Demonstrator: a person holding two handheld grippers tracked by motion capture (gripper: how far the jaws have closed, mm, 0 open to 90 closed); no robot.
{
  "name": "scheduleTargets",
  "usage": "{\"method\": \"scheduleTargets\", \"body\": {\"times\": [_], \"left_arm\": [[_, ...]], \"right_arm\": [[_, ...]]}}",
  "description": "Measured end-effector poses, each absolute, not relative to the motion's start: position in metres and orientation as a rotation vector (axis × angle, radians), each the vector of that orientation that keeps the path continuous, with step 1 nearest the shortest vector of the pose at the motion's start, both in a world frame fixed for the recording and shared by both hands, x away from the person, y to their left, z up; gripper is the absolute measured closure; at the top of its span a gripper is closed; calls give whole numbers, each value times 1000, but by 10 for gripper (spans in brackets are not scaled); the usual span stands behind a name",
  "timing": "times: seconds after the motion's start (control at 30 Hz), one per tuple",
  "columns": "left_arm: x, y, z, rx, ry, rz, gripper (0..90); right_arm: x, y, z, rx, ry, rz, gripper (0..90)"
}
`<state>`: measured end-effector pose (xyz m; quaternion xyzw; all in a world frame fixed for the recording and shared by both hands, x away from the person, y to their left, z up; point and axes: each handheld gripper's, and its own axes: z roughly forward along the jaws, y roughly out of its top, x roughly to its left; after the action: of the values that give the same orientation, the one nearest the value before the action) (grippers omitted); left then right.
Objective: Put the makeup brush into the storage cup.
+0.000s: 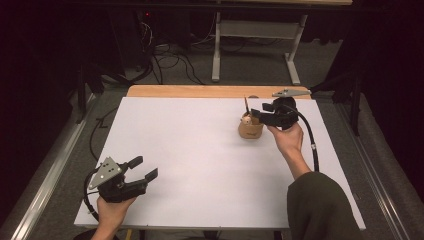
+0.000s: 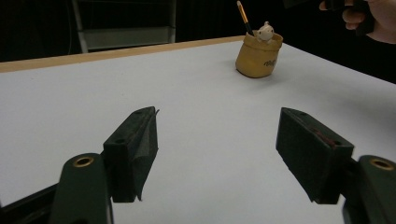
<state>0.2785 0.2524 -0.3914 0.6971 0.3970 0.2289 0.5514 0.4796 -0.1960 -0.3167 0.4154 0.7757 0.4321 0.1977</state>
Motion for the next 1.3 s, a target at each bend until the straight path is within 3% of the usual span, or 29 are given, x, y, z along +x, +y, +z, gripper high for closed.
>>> {"method": "scheduleTargets", "body": {"times": [0.77,1.3], "left_arm": [[279,252,-392,1651,939,536,300],[279,250,-392,1658,934,526,294]], "right_arm": [[448,-209,-308,1111,2166,1282,451],[425,-214,-308,1077,2165,1337,358]]}}
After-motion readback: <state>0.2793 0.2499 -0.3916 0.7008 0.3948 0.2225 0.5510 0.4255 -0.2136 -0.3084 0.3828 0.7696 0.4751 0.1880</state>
